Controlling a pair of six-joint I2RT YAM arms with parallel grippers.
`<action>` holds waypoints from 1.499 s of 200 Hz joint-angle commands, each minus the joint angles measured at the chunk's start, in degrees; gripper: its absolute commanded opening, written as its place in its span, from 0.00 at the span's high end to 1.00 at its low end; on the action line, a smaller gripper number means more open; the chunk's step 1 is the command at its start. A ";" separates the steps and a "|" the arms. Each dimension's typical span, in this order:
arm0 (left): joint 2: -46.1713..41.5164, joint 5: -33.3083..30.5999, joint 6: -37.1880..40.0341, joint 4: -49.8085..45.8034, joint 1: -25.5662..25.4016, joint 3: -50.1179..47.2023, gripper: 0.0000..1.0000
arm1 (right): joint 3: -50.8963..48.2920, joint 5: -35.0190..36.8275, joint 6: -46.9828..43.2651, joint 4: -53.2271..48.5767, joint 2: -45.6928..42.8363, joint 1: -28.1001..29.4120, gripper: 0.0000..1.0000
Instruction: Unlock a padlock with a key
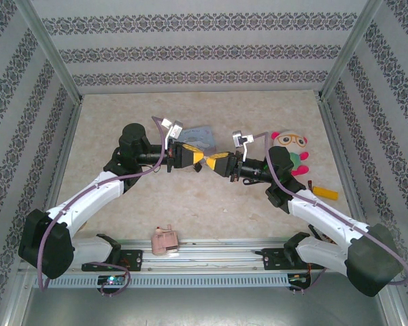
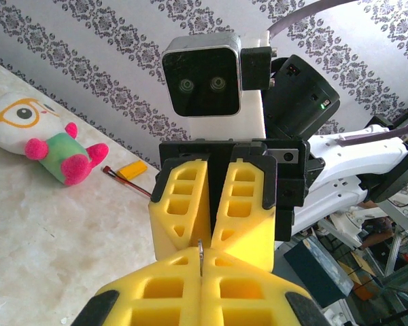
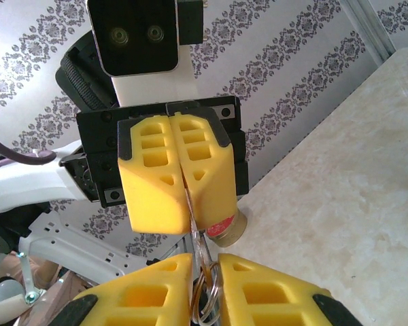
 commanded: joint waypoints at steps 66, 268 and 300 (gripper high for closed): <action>-0.17 -1.03 -1.07 2.91 1.19 -1.00 1.00 | 0.10 -1.04 -0.05 3.26 0.06 -0.29 0.99; -5.94 -72.96 -4.59 -26.80 -13.88 -7.52 0.01 | -4.96 27.57 -1.54 -40.97 -11.40 -1.26 1.00; 0.36 -76.93 -9.18 -24.62 -17.06 -9.19 0.00 | -5.74 29.49 -1.64 -42.37 -10.54 -1.71 1.00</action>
